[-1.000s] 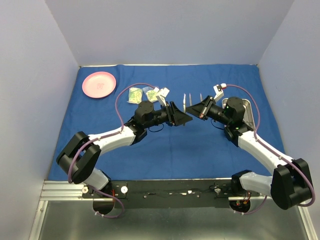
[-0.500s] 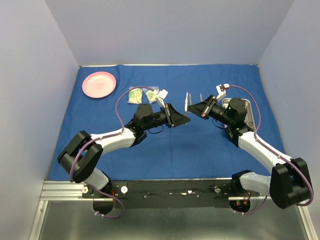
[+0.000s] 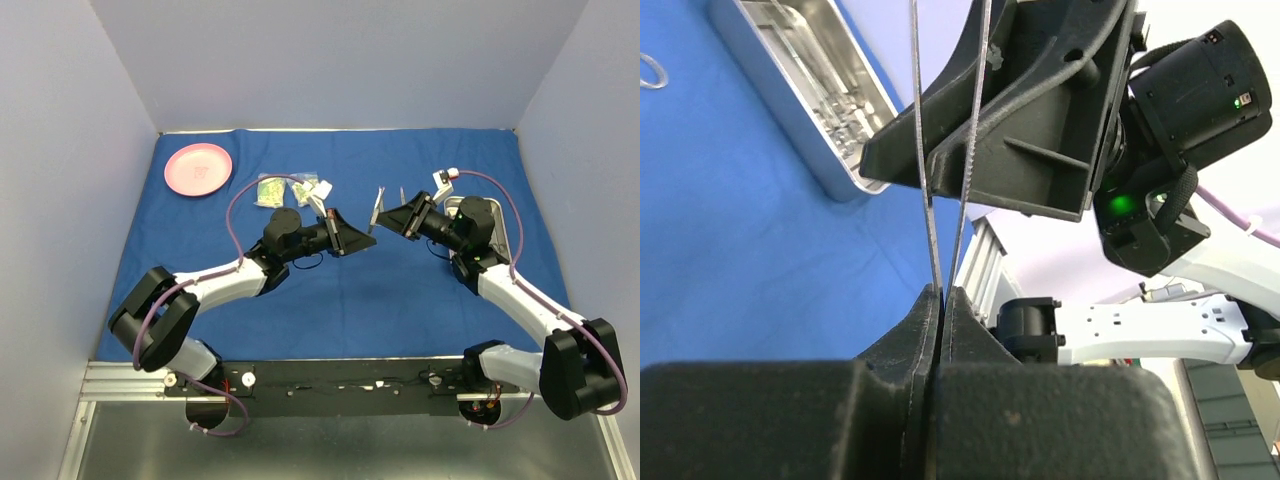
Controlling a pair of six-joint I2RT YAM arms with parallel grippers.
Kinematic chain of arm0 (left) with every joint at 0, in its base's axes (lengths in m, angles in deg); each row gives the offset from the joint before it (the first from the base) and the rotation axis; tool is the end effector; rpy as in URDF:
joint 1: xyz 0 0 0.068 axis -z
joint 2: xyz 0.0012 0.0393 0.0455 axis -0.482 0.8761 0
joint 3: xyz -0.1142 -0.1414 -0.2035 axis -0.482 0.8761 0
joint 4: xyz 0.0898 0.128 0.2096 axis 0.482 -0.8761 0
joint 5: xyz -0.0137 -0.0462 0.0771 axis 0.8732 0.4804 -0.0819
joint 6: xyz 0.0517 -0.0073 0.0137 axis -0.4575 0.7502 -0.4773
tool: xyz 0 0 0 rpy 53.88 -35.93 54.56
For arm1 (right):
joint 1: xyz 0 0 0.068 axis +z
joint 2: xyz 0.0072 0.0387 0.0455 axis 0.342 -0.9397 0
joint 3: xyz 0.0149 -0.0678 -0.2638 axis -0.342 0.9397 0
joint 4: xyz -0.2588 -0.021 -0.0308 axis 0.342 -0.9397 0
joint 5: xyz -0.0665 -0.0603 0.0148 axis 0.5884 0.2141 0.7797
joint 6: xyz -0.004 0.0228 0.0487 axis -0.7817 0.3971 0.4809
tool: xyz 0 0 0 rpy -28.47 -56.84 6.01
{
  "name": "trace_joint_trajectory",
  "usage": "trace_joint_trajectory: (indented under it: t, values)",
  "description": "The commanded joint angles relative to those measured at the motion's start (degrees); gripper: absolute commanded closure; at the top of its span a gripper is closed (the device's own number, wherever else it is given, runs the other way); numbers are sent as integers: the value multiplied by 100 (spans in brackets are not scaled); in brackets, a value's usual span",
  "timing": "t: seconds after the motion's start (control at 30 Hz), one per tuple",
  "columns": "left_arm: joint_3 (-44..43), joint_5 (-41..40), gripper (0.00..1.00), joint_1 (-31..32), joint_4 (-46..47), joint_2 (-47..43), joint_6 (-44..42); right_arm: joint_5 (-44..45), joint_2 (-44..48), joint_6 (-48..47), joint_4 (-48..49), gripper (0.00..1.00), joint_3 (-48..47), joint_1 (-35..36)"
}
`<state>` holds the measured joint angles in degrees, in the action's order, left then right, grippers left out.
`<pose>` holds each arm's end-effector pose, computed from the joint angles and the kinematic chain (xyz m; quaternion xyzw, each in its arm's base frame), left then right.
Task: Open and lay out the surgical kit
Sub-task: Place the medical item in the surgical kit.
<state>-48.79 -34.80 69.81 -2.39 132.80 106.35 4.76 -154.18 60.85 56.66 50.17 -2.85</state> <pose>0.2265 -0.2180 0.2554 0.0497 0.7114 -0.6279 0.3118 0.2393 0.0952 0.2682 0.0146 0.7388 0.5417 0.4006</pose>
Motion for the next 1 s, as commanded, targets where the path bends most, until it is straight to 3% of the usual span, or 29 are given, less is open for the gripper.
trace_joint_trajectory:
  t: [0.0, 0.13, 0.43, 0.63, 0.97]
  values:
    - [116, -750, 100, -504, -1242, -627, -672, 587, 289, -1162, -1399, 40, -96, -36]
    - [-34, -1681, 100, -750, -3410, -1127, -1454, 1089, 385, -1735, -2190, 30, -211, -45]
    - [-218, -2614, 100, -1690, -5874, -1050, -2508, 1863, 570, -2492, -3247, 18, -273, -36]
    - [-587, -3089, 100, -2077, -6588, -567, -3072, 2021, 720, -2606, -3264, 17, -123, -45]
    - [-974, -3432, 100, -2842, -6976, 110, -3757, 2127, 772, -2782, -3255, 17, -35, -45]
